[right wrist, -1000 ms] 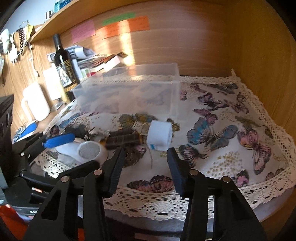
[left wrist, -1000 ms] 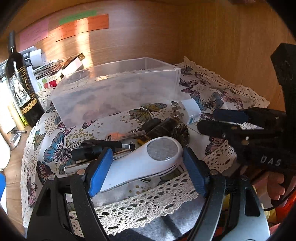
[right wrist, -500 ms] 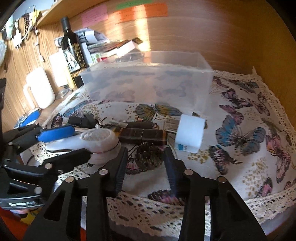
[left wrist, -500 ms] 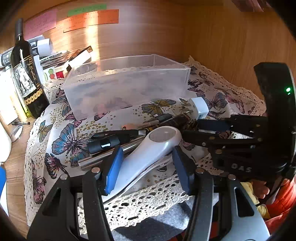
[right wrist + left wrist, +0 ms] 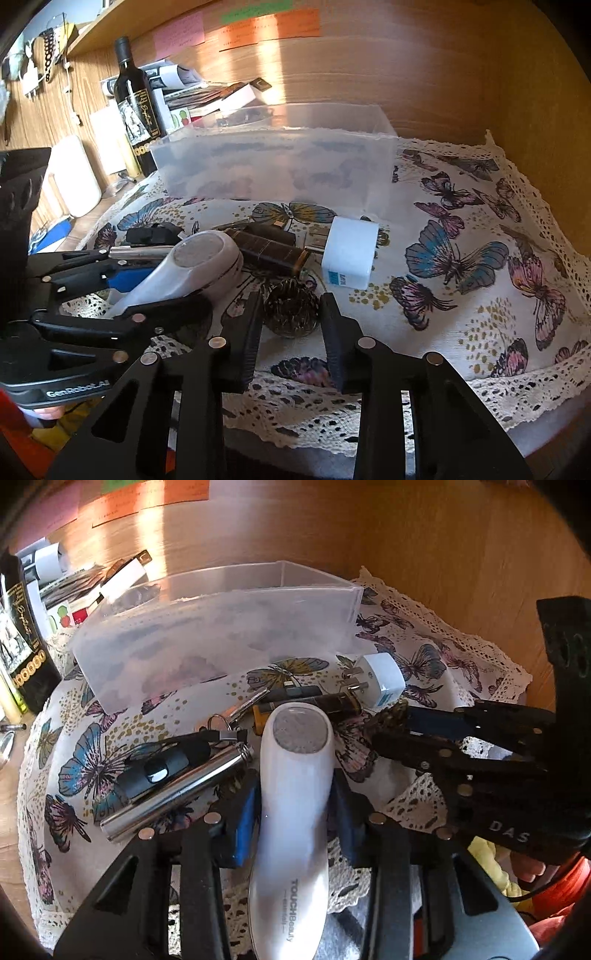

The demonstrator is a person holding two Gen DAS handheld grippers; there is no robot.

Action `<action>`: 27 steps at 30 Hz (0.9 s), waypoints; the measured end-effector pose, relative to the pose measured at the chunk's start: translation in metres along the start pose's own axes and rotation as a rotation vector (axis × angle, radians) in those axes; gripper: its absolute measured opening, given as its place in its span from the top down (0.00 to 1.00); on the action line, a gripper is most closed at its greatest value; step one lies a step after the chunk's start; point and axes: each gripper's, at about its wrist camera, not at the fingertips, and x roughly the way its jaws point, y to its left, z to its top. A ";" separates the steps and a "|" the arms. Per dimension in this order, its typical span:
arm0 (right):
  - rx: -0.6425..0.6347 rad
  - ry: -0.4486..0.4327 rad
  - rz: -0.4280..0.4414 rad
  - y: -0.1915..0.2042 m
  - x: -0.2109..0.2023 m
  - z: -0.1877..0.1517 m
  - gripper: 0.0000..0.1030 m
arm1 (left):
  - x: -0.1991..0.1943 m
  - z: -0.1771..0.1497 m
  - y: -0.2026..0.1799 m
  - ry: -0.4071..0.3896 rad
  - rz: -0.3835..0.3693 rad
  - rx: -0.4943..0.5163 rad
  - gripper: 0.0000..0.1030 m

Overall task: Organize rigid objects
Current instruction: 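Grasp the white handheld device with the left gripper while the right gripper grasps the black perforated ball, then carry both items into the clear box and open both grippers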

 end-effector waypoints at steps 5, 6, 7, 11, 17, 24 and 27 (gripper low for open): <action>0.005 -0.043 0.008 0.001 -0.011 0.007 0.72 | -0.014 0.005 0.008 -0.034 0.009 -0.028 0.64; 0.003 -0.051 0.005 0.002 -0.013 0.010 0.72 | -0.018 0.007 0.012 -0.044 0.013 -0.034 0.64; 0.001 -0.057 0.000 0.002 -0.014 0.013 0.72 | -0.022 0.009 0.014 -0.056 0.021 -0.040 0.64; 0.000 -0.090 -0.008 0.001 -0.020 0.030 0.72 | -0.043 0.021 0.030 -0.120 0.064 -0.062 0.65; -0.025 -0.166 -0.025 0.002 -0.032 0.062 0.72 | -0.075 0.043 0.055 -0.215 0.107 -0.106 0.65; -0.055 -0.240 -0.029 0.002 -0.038 0.102 0.72 | -0.109 0.076 0.067 -0.325 0.138 -0.099 0.65; -0.057 -0.259 -0.024 0.001 -0.037 0.119 0.72 | -0.113 0.094 0.069 -0.359 0.173 -0.091 0.65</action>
